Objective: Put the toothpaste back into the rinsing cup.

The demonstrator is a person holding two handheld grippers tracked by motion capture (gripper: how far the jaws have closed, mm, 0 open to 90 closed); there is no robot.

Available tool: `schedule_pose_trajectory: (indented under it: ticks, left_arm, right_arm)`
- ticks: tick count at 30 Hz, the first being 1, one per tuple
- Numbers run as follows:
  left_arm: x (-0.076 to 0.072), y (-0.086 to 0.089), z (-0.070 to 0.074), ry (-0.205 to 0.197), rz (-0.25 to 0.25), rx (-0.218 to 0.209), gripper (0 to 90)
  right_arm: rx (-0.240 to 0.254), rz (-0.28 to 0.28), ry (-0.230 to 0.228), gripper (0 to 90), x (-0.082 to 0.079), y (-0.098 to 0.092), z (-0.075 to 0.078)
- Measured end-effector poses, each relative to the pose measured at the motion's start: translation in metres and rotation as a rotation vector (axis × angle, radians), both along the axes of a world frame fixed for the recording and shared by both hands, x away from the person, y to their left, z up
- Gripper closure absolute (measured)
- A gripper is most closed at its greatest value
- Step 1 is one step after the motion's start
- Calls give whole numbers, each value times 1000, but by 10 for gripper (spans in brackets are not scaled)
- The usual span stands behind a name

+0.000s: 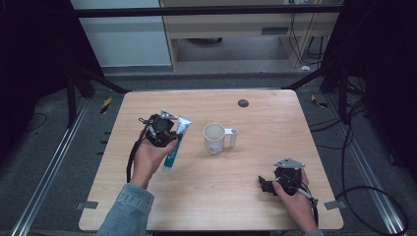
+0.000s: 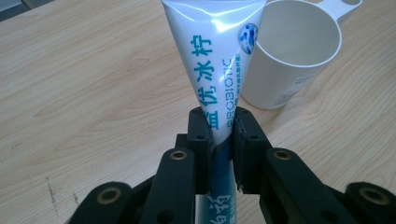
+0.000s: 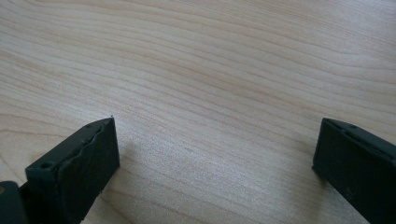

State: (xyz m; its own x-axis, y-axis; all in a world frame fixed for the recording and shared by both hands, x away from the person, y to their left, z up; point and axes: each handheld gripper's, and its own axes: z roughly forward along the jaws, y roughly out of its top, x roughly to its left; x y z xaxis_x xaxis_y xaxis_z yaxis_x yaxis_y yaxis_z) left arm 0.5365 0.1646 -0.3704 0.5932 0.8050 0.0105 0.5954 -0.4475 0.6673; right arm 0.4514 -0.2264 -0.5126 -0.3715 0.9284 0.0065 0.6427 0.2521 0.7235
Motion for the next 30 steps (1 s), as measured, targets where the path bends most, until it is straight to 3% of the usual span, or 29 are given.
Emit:
schedule_pose_trajectory:
  ticks: [5,30]
  left_arm:
    - [-2,-3,3,-11,-11,7,787]
    - [-7,-16,14,-110,10,-112,788]
  right_arm:
    - [0,0,0,5,0,0,0]
    - [0,0,1,5,0,0,0]
